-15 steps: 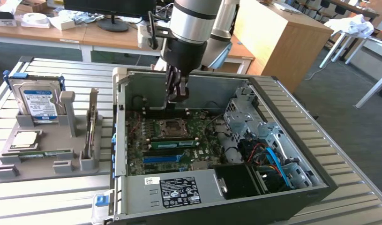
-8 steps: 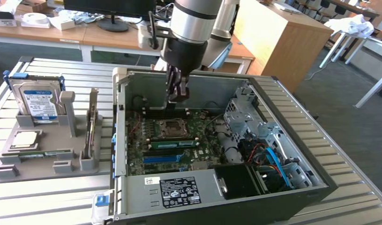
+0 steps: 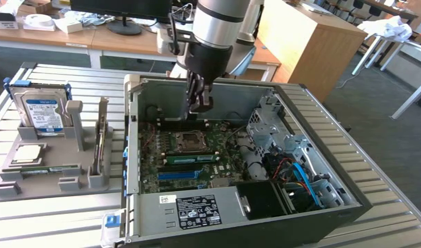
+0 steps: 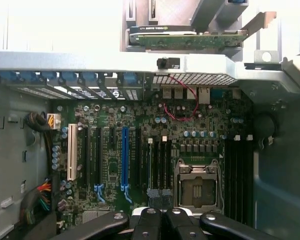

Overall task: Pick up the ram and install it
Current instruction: 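Press down the ram until it locks into place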

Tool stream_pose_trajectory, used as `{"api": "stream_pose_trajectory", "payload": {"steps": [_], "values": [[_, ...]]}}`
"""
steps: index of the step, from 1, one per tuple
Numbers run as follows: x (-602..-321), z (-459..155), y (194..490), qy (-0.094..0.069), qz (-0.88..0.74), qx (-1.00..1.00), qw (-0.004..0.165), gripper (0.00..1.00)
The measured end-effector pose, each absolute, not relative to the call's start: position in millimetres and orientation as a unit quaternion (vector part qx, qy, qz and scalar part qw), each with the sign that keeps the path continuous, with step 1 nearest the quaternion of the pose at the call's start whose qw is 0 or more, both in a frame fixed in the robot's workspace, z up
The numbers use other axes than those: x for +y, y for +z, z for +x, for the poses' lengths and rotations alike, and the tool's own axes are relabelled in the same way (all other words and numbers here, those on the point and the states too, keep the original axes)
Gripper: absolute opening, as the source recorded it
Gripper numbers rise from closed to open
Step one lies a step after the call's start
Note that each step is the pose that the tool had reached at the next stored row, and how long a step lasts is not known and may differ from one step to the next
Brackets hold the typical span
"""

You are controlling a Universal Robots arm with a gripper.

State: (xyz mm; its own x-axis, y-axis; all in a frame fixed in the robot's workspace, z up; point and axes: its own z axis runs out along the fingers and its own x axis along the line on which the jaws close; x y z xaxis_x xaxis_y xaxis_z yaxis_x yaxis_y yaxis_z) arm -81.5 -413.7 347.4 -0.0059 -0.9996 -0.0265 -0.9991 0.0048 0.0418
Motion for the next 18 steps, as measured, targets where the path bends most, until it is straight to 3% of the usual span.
{"api": "stream_pose_trajectory", "payload": {"steps": [18], "values": [[-414,-57,347,-0.024,0.705,-0.709,0.005,0.1]]}}
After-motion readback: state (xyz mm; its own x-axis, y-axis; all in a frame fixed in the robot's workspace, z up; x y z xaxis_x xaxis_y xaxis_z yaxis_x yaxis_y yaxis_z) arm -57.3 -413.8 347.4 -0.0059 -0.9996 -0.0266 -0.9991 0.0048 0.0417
